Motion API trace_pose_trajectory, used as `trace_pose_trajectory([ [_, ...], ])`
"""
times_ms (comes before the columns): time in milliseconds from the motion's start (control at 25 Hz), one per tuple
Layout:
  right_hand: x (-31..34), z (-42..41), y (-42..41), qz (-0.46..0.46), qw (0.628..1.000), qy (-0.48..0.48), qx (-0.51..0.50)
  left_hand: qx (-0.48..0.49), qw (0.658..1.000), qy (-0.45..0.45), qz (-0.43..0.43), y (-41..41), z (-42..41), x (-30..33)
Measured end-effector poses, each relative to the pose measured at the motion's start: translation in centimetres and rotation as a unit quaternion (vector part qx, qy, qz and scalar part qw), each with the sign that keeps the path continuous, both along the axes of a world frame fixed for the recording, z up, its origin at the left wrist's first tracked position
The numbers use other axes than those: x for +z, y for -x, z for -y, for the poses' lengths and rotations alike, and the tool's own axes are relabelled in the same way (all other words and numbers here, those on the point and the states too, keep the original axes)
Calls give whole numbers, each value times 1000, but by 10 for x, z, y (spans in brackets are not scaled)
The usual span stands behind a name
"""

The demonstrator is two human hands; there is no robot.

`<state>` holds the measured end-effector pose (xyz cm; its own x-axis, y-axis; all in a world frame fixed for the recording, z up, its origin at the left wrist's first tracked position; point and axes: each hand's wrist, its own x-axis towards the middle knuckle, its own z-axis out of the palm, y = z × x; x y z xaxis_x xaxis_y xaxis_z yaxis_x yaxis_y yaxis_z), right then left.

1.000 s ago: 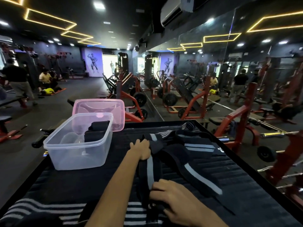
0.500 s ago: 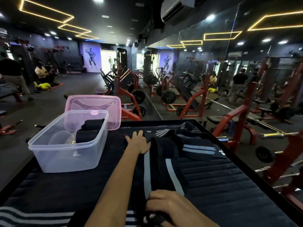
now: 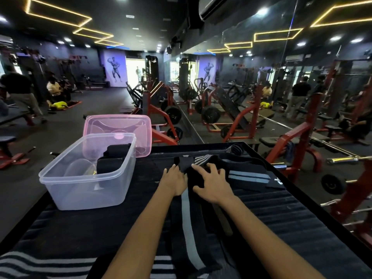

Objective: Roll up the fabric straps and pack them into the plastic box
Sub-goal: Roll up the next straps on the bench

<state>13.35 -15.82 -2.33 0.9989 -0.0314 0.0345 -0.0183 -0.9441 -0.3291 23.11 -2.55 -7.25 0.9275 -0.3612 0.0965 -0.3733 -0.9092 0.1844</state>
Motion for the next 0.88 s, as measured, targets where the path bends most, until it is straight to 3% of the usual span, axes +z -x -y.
trace_pose_trajectory([
  [280,22,21,52,154,982,72,-77,-12,1000,22,-9,0,0,2],
  [480,4,57,82,71,987,123,-76,-24,998,-34,-43,6,-1,14],
  [560,-3,60,87,95,982,163,-12,-43,995,-68,-58,15,-5,30],
  [640,-4,57,94,135,968,164,135,-65,994,-57,-61,33,-15,44],
  [760,-4,32,106,118,925,121,340,-108,993,-8,-51,76,-37,58],
  [880,-8,11,109,105,902,91,410,-143,986,49,-64,129,-57,66],
])
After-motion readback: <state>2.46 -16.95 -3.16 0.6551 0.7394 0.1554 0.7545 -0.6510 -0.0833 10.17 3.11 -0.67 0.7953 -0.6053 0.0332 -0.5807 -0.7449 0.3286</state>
